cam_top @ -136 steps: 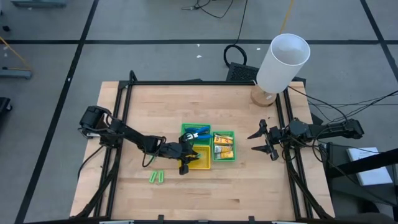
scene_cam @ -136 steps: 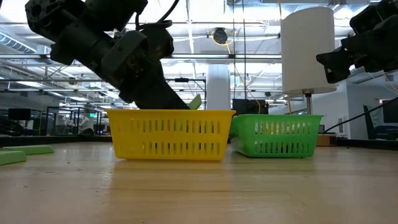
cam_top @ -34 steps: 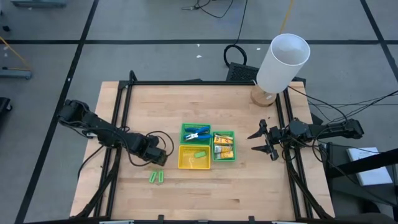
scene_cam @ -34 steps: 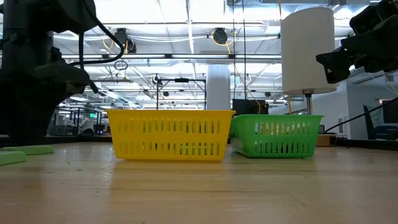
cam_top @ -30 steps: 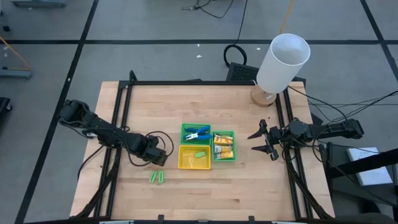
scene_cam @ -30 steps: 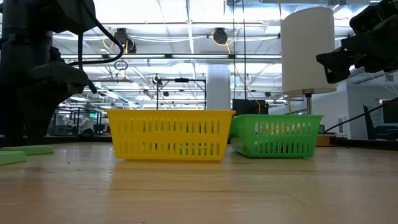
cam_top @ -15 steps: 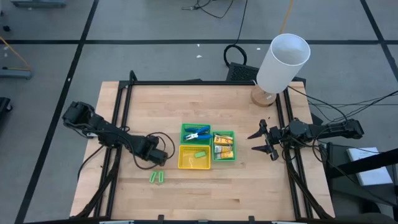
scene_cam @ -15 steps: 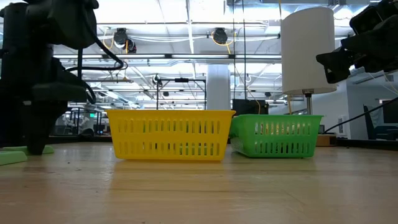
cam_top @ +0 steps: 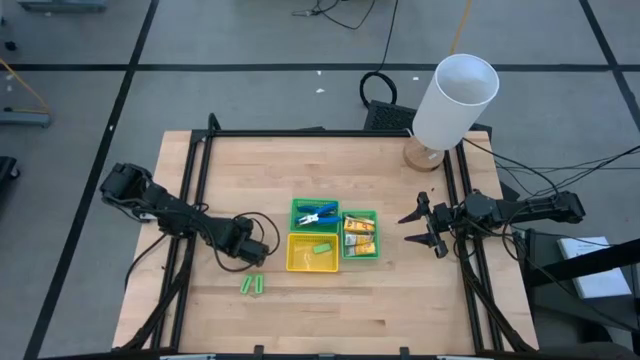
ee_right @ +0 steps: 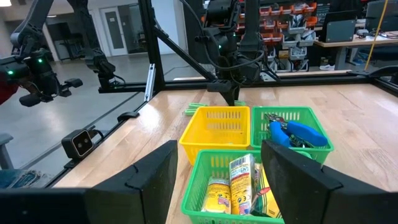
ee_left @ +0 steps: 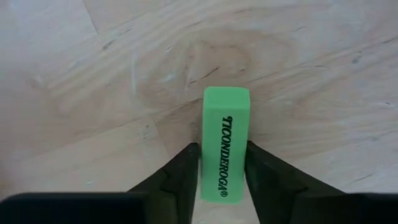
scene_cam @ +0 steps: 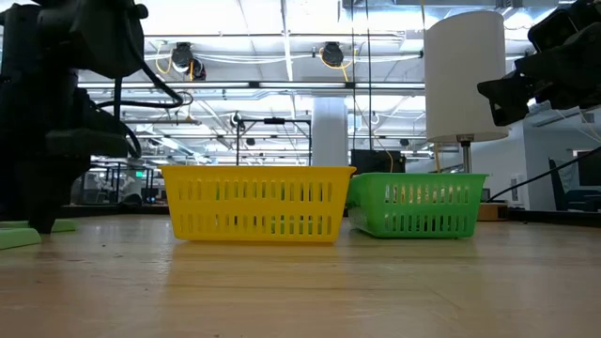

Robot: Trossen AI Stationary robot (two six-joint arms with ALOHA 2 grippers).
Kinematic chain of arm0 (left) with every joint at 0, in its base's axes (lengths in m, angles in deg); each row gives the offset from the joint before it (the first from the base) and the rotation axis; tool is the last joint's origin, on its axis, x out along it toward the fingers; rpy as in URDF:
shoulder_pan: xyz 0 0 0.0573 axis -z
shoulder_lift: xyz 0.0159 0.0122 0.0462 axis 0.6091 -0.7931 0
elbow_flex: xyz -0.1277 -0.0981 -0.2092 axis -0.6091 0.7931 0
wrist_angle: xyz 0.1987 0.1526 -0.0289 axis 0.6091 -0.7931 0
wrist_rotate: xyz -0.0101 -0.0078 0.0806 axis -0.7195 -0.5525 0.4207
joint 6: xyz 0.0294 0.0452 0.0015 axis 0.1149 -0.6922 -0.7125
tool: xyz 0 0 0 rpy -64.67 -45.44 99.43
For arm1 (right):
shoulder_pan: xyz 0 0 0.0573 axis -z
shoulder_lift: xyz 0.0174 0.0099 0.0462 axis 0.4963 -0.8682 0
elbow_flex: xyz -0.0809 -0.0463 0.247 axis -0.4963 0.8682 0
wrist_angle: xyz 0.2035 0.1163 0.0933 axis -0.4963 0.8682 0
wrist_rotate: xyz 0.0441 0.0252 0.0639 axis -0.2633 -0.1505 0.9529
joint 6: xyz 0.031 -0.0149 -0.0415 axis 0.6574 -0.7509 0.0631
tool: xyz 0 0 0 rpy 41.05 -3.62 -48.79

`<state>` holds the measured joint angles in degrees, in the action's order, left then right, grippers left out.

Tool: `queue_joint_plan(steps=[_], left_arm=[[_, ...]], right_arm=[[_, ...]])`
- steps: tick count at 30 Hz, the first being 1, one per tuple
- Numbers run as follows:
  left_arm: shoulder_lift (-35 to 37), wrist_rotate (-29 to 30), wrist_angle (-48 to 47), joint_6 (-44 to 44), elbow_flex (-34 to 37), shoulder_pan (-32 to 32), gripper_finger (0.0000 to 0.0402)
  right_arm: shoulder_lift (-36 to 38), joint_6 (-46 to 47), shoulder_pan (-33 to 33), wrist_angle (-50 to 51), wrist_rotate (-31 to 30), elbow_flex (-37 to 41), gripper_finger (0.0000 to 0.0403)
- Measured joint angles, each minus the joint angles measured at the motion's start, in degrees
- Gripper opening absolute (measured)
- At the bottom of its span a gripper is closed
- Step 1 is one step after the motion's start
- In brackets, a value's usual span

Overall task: Pick & Place School Supplies
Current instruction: Put the green eraser into the yellow bin

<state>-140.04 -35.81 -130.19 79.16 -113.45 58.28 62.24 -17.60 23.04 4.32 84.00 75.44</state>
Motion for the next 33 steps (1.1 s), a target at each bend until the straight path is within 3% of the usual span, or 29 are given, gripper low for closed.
queue_joint_plan(steps=[6, 14, 25, 33], left_arm=[[-0.02, 0.62, 0.36, -0.11, 0.04, 0.02, 0.0098], [-0.04, 0.94, 0.69, -0.62, 0.11, 0.02, 0.0111], [1.79, 1.6, 0.9, -3.15, 0.28, 0.0, 0.0079], [7.66, 7.25, 3.27, -5.88, 0.24, -0.02, 0.0086]], right_arm=[[0.01, -0.01, -0.01, 0.0, 0.0, -0.01, 0.0226], [0.02, -0.01, 0.0, 0.0, 0.0, 0.0, 0.0226], [0.02, -0.01, -0.01, 0.0, 0.01, -0.01, 0.0226], [0.02, 0.01, -0.01, 0.0, 0.02, -0.01, 0.0226]])
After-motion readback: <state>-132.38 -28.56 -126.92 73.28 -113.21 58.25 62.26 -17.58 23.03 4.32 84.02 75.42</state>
